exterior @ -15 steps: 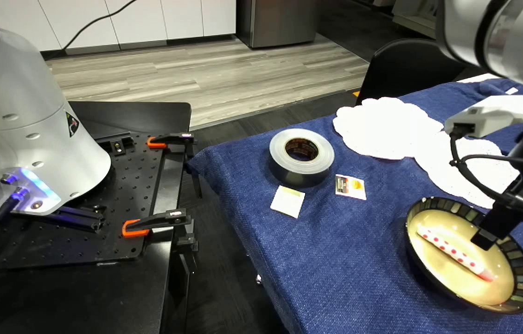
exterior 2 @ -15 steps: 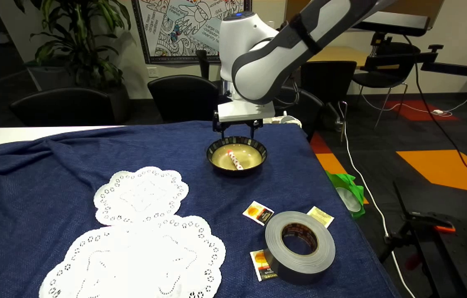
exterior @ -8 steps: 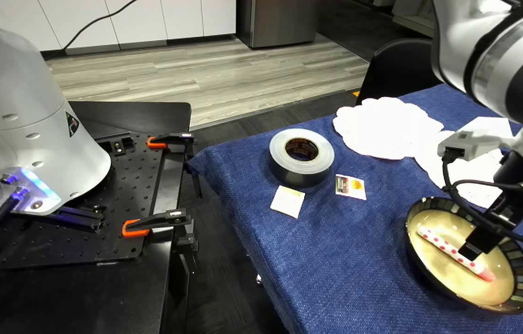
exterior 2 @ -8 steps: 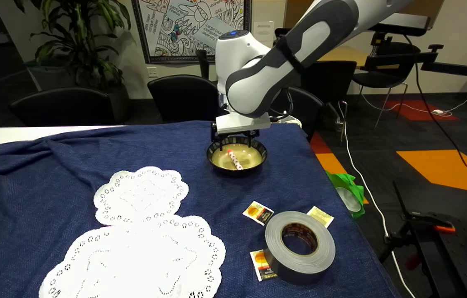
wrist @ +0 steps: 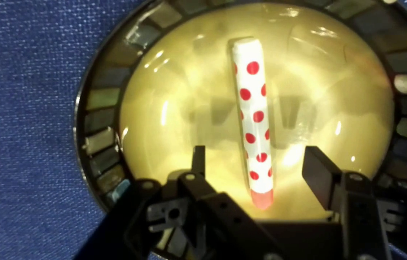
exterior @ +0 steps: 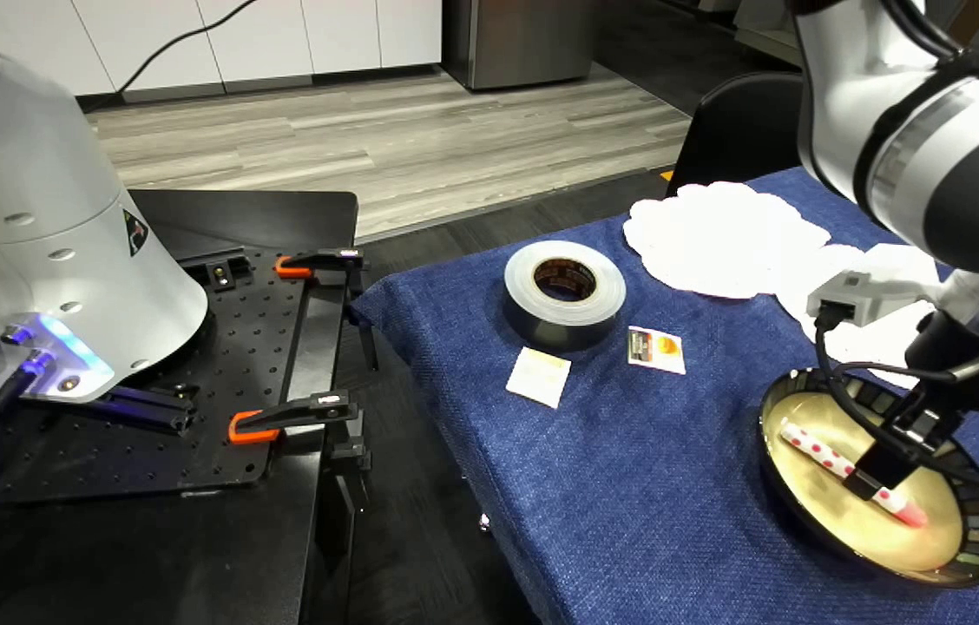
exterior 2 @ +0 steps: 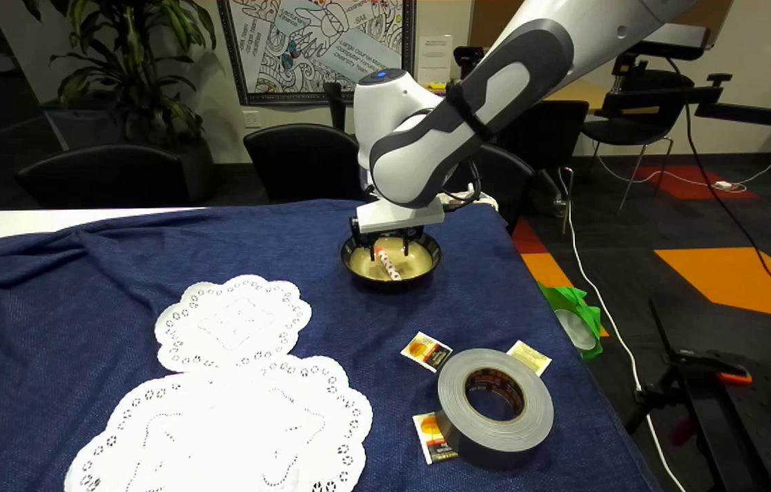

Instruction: Remove the marker from the bowl and place it on the table

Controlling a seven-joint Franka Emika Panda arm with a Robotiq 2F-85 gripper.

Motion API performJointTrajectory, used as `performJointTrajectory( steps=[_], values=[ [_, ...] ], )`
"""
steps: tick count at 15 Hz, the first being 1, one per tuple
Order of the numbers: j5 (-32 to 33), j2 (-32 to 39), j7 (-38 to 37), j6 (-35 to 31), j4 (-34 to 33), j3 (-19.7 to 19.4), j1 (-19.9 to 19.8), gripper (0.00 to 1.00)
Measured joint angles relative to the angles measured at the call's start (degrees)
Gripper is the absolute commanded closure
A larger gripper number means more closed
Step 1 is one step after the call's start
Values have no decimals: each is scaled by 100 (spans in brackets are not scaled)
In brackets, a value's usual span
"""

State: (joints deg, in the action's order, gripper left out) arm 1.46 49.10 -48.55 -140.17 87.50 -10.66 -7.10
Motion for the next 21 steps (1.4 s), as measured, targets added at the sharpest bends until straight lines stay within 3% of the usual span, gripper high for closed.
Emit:
performJointTrajectory(
  steps=[3, 6, 8, 10, 11, 13, 21],
  values=[
    [-1, 57, 0, 28, -24, -30, 0, 37],
    [-1, 108, 0, 66, -71, -63, 0, 58],
    [-1, 143, 0, 104, -109, -75, 1, 57],
    [-1, 173, 0, 149, -149, -78, 5, 81],
    [-1, 185, 0, 172, -168, -79, 9, 84],
    [-1, 201, 1, 214, -208, -79, 19, 98],
    [6, -121, -2, 51, -86, -299, 257, 95]
  ],
)
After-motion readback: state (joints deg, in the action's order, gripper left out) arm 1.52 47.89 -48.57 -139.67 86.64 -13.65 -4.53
